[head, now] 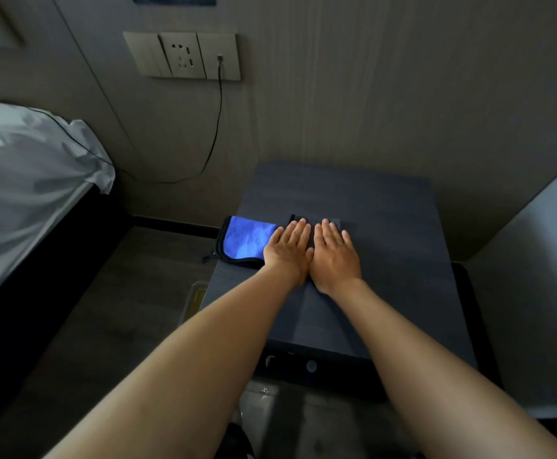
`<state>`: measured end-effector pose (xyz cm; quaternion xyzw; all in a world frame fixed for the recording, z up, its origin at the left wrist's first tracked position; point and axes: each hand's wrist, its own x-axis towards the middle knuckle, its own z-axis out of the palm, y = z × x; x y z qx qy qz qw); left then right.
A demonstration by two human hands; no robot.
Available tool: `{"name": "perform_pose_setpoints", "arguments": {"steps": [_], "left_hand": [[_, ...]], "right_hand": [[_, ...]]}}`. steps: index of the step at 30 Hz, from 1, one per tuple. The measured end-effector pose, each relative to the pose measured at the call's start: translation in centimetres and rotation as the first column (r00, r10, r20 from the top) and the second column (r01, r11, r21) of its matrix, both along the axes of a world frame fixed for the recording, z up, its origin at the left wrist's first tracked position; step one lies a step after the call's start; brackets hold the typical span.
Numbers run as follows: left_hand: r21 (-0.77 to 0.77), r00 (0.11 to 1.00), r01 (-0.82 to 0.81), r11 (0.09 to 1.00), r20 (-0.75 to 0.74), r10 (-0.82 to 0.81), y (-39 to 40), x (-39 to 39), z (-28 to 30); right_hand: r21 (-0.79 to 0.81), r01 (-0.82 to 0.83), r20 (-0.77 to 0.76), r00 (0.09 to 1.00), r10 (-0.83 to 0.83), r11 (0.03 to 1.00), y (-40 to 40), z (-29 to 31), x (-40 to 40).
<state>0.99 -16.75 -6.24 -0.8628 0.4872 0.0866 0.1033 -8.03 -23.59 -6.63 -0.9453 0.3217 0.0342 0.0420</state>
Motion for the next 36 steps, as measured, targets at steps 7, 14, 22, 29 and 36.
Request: {"name": "perform_pose_setpoints", "arguments": {"steps": [7,14,22,29,36], "left_hand": [[0.014,1.0,0.0,1.0,0.014,-0.001,-1.7,2.4,0.3],[0.052,0.999,0.045,0.998,-0.001,-0.045,-3.9,6.3,0.7],[0.071,0.994,0.02,0.997,-0.106,-0.013,-5.9,10.3,0.6],[0.086,0.994,-0.009,0.996,-0.109,0.018,-4.3,12.3,0.9],[0.107,0.99,-0.025,0.994,-0.133,0.04,-2.0,14.2,1.6]], "right_hand": [[0.024,0.006,0.01,1.0,-0.006,1.0,-1.8,-0.1,2.6],[0.026,0.01,0.025,1.0,-0.011,1.0,-3.8,-0.2,5.8],[0.027,-0.003,-0.003,1.0,0.003,1.0,-5.9,-0.4,9.3],[0.057,-0.051,-0.074,0.996,0.055,0.997,-4.7,0.4,11.5],[0.095,-0.057,-0.123,0.99,0.068,0.994,-2.8,0.9,14.1]]}}
